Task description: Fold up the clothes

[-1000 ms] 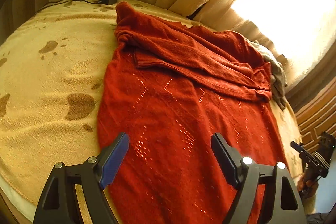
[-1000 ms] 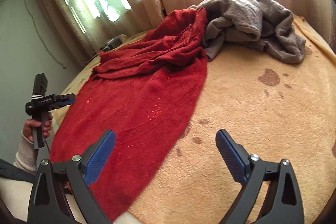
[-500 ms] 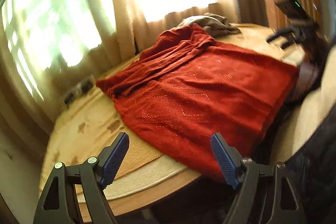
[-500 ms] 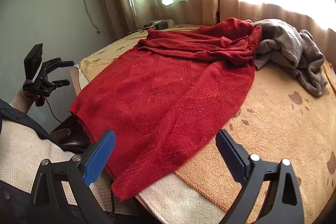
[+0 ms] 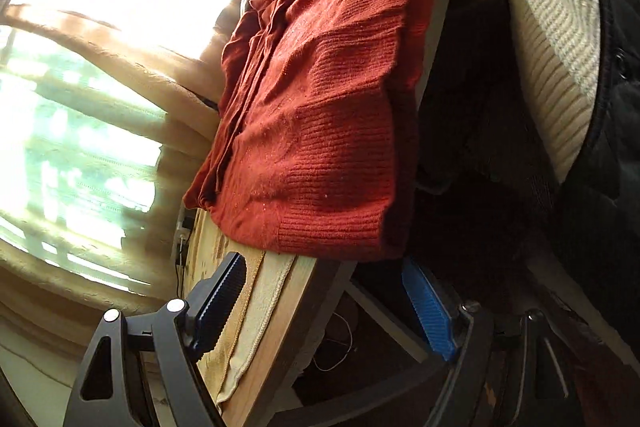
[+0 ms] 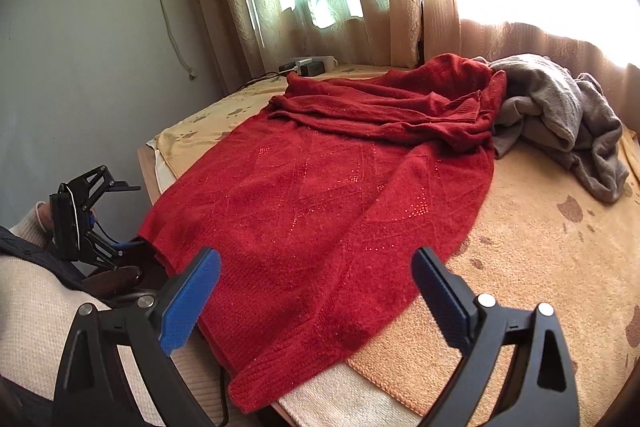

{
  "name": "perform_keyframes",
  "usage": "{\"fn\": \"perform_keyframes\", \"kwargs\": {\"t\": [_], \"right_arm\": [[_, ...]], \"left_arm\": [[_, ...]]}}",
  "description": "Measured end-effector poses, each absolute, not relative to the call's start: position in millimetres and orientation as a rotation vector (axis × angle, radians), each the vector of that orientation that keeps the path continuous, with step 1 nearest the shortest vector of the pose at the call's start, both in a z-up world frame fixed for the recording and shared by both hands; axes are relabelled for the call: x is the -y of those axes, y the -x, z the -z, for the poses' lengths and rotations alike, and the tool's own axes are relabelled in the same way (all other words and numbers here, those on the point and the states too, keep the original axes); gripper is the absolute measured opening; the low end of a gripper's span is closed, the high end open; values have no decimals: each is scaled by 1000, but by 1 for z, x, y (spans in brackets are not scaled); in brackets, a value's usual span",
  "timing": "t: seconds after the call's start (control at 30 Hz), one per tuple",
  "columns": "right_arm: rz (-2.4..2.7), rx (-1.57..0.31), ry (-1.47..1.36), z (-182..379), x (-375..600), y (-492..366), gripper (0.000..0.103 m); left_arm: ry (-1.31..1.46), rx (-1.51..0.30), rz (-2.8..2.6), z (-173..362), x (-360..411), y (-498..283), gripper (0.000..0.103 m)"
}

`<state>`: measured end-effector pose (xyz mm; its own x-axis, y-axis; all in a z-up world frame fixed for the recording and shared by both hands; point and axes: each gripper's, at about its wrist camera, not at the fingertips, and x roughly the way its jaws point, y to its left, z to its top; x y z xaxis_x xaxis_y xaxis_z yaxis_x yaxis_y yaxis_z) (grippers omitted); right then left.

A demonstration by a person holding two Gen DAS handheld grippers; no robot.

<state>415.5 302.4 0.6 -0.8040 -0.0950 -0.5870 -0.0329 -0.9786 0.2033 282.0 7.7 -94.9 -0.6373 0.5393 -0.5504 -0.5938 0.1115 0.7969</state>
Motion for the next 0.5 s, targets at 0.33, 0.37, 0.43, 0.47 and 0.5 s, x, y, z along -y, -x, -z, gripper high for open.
{"fn": "perform_keyframes", "kwargs": {"t": [0.33,0.37,0.43,0.47,0.5], "right_arm": [[2944,398,-951,7,-308,-424,98],[2942,409,-943,8,-308,-424,98],[2938,422,-932,10,-308,-425,98],[2937,424,-930,10,-307,-425,98],[2935,424,-929,11,-307,-425,98]], "left_arm": [[11,-1561,-1640,108,-20,-292,78],[26,-1552,-1625,107,-22,-293,71],[45,-1543,-1610,105,-24,-293,43],[51,-1538,-1609,103,-25,-293,40],[51,-1529,-1613,102,-26,-292,34]]}}
